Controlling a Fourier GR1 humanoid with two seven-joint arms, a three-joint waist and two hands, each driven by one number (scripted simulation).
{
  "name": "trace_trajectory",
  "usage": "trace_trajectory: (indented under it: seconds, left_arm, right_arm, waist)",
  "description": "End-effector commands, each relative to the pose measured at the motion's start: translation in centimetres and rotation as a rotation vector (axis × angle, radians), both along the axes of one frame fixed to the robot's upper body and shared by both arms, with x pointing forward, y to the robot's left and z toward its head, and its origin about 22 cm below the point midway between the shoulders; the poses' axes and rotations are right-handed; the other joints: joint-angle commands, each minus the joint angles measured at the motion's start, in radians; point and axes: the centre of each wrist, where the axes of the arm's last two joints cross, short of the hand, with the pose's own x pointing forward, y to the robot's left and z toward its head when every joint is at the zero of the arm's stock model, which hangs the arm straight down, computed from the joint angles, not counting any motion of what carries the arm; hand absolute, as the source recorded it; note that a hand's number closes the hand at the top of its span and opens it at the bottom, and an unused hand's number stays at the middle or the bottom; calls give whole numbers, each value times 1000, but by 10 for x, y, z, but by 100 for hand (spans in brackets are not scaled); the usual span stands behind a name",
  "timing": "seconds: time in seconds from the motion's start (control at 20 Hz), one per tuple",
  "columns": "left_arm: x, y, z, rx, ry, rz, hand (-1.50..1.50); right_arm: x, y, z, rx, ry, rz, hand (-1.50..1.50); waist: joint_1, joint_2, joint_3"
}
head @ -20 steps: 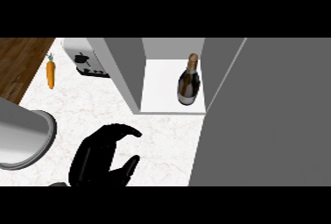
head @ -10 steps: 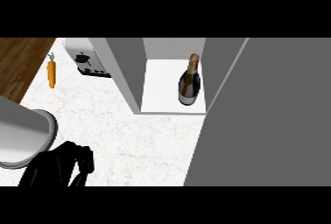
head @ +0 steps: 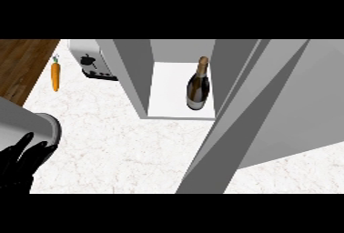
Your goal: Pick up the wine, place it into the cabinet and close the cabinet
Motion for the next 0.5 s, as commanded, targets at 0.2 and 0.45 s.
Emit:
trace_trajectory:
  seconds: [0.2, 0.45]
  left_arm:
    - [-13, 49, 3, -5, 22, 55, -150]
    - [-26, 69, 1, 12, 24, 33, -150]
  right_arm:
    - [-25, 60, 2, -7, -63, 55, 150]
    - [-12, 76, 6, 43, -104, -51, 150]
  waist:
    - [14, -3, -2]
    - [32, -3, -2]
